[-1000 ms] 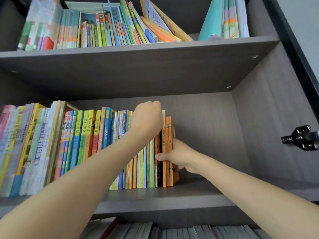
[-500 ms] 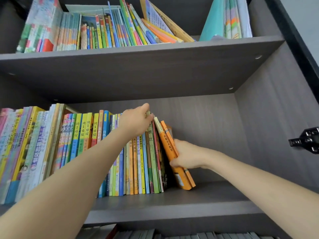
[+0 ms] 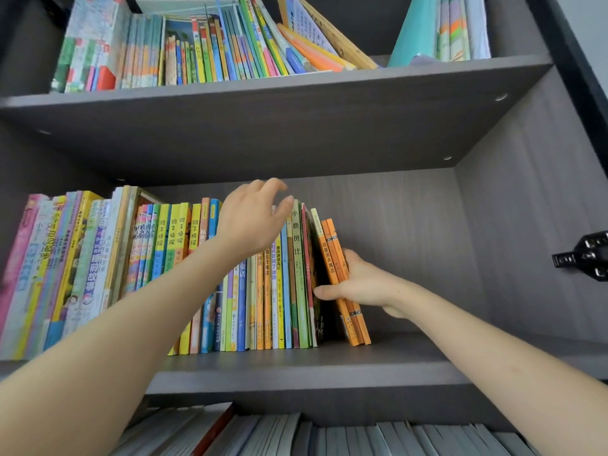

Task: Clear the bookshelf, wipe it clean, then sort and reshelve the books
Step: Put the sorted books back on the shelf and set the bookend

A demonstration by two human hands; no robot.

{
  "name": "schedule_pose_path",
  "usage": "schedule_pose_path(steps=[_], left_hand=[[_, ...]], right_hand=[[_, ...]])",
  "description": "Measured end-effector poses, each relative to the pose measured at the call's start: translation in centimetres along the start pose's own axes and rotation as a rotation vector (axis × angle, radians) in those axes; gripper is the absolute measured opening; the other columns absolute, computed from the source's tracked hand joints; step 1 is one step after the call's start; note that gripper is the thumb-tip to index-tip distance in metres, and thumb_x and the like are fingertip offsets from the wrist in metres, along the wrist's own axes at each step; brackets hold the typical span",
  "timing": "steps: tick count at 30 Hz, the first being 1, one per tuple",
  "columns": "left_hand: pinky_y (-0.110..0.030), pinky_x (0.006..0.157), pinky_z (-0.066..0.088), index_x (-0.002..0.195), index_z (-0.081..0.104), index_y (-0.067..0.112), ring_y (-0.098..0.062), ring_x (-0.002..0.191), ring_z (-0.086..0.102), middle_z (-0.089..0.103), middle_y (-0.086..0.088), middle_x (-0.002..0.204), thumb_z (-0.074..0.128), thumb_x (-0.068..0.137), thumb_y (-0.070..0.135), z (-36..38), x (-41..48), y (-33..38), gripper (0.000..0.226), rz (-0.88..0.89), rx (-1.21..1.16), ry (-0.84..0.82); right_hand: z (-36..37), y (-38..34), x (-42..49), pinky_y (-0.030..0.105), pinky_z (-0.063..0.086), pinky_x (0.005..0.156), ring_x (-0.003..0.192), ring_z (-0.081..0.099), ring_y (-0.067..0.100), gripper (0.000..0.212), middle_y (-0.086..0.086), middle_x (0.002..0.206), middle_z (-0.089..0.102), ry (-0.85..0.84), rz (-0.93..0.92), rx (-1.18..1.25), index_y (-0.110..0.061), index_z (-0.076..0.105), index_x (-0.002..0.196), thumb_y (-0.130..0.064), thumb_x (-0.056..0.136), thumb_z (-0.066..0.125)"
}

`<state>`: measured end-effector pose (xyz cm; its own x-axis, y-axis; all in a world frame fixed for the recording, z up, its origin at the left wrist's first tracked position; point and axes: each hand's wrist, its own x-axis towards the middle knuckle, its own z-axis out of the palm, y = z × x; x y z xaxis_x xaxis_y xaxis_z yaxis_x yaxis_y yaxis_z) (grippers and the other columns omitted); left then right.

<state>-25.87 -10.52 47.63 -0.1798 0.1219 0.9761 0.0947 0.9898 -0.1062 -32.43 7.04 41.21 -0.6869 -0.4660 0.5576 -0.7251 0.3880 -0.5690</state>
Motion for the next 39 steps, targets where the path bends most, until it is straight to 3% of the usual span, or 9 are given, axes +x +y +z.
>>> schedule_pose_path(steps=[10, 13, 16, 17, 19, 23, 28, 35, 39], left_hand=[[-0.025, 0.082, 0.032, 0.127, 0.051, 0.022, -0.015, 0.109, 0.052, 0.059, 0.001, 0.118, 0.039, 0.099, 0.04, -3.4, -1.1, 0.4, 0.036, -0.004, 0.081, 0.074], [-0.024, 0.081, 0.031, 0.124, 0.054, 0.021, -0.014, 0.105, 0.052, 0.06, 0.002, 0.113, 0.041, 0.099, 0.038, -4.8, -2.1, 0.4, 0.032, -0.021, 0.077, 0.107], [-0.025, 0.082, 0.031, 0.119, 0.056, 0.021, -0.01, 0.101, 0.05, 0.061, 0.003, 0.111, 0.044, 0.098, 0.036, -6.6, -3.7, 0.2, 0.028, -0.053, 0.083, 0.127], [-0.026, 0.082, 0.032, 0.117, 0.057, 0.021, -0.01, 0.101, 0.05, 0.061, 0.003, 0.111, 0.045, 0.098, 0.036, -7.5, -4.4, 0.2, 0.027, -0.06, 0.091, 0.125], [-0.027, 0.083, 0.034, 0.115, 0.059, 0.02, -0.012, 0.103, 0.051, 0.061, 0.004, 0.111, 0.046, 0.098, 0.034, -9.5, -6.4, 0.2, 0.026, -0.061, 0.109, 0.119], [-0.027, 0.08, 0.031, 0.11, 0.064, 0.017, -0.014, 0.098, 0.052, 0.059, 0.006, 0.103, 0.051, 0.095, 0.031, -13.9, -11.7, 0.2, 0.024, -0.089, 0.211, 0.094], [-0.027, 0.08, 0.039, 0.097, 0.067, 0.02, -0.013, 0.092, 0.057, 0.064, 0.007, 0.097, 0.056, 0.09, 0.031, -21.2, -20.9, -1.0, 0.017, -0.286, 0.321, -0.107], [-0.026, 0.085, 0.045, 0.09, 0.07, 0.018, -0.009, 0.087, 0.06, 0.067, 0.009, 0.092, 0.052, 0.086, 0.029, -34.9, -34.3, -0.1, 0.021, -0.581, 0.477, -0.233], [-0.021, 0.068, 0.045, 0.084, 0.067, 0.024, -0.011, 0.078, 0.06, 0.064, 0.012, 0.083, 0.051, 0.081, 0.027, -43.8, -40.1, -0.5, 0.016, -0.747, 0.528, -0.235]], right_hand=[[-0.3, -2.2, -2.6, 0.041, 0.036, 0.107, 0.14, 0.033, 0.023, 0.111, 0.002, 0.158, 0.024, 0.169, 0.019, -0.126, -0.021, -0.006, 0.153, -0.045, 0.079, 0.073], [-0.5, -3.7, -4.6, 0.039, 0.041, 0.103, 0.135, 0.04, 0.024, 0.091, 0.0, 0.153, 0.034, 0.459, -0.096, -0.279, -0.021, 0.013, 0.153, -0.053, 0.084, 0.064], [0.4, -5.3, -6.9, 0.014, 0.038, 0.082, 0.11, 0.056, 0.007, 0.052, -0.007, 0.129, 0.059, 0.702, -0.314, -0.314, -0.023, 0.044, 0.137, -0.045, 0.092, 0.056], [1.1, -5.7, -7.4, 0.007, 0.034, 0.073, 0.097, 0.057, 0.002, 0.04, -0.009, 0.117, 0.064, 0.745, -0.402, -0.3, -0.023, 0.053, 0.128, -0.041, 0.093, 0.056], [2.9, -6.4, -8.6, 0.01, 0.04, 0.068, 0.082, 0.061, 0.002, 0.024, -0.01, 0.098, 0.069, 0.738, -0.563, -0.232, -0.02, 0.065, 0.109, -0.036, 0.093, 0.056], [7.6, -7.8, -11.0, 0.026, 0.054, 0.064, 0.073, 0.063, 0.004, 0.017, -0.012, 0.081, 0.069, 0.438, -0.735, -0.046, -0.018, 0.071, 0.09, -0.028, 0.09, 0.057], [16.7, -9.7, -14.5, 0.038, 0.052, 0.08, 0.084, 0.066, 0.012, 0.015, -0.004, 0.086, 0.073, -0.152, -0.652, 0.077, -0.018, 0.073, 0.09, -0.026, 0.089, 0.062], [29.4, -14.8, -26.2, 0.024, 0.047, 0.073, 0.076, 0.062, 0.003, 0.014, -0.009, 0.079, 0.069, -0.699, -0.71, 0.251, -0.02, 0.072, 0.088, -0.026, 0.091, 0.06], [34.8, -19.1, -33.4, 0.011, 0.035, 0.056, 0.059, 0.053, -0.006, 0.014, -0.016, 0.063, 0.059, -0.912, -0.747, 0.341, -0.017, 0.073, 0.088, -0.023, 0.091, 0.061]])
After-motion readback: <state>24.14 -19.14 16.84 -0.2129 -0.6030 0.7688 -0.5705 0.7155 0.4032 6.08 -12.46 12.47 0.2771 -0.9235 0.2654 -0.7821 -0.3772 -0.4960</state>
